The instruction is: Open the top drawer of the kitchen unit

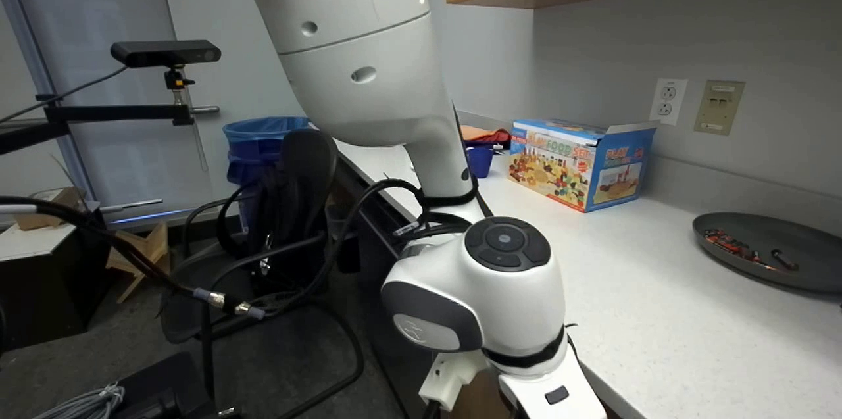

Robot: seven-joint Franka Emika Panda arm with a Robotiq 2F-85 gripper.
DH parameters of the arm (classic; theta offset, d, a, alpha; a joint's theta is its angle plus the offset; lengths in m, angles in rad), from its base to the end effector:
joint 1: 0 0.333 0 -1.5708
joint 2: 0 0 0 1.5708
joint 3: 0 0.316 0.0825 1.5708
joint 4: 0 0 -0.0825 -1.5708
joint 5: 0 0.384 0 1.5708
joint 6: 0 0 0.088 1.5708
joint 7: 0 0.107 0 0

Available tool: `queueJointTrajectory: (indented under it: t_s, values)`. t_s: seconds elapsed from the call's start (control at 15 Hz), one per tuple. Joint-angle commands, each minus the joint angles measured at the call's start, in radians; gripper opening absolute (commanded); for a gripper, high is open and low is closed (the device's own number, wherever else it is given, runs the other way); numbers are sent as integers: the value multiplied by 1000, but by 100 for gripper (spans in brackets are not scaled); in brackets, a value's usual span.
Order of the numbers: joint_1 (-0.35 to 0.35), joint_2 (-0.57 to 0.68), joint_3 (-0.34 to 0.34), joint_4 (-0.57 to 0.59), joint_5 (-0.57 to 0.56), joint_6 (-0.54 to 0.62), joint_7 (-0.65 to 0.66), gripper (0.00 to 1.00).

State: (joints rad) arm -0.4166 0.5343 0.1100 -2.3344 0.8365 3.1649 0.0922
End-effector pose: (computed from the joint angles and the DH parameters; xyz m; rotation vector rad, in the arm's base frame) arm 0.4586 -0.2118 0.1286 -2.4163 1.7639 -0.4011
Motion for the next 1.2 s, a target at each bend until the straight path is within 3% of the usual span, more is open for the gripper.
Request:
queueJointTrajectory:
  t_s: [0.0, 0.47, 0.67, 0.87, 1.13]
  values:
    - [8, 5, -61, 49, -58, -120, -1, 100]
    - [11, -10, -109, 73, -132, -287, 13, 100]
    - [8, -34, -98, 59, -161, -355, -8, 100]
    - [42, -56, -94, 37, -140, -374, -27, 100]
    - [58, -88, -34, -18, -113, -329, -31, 100]
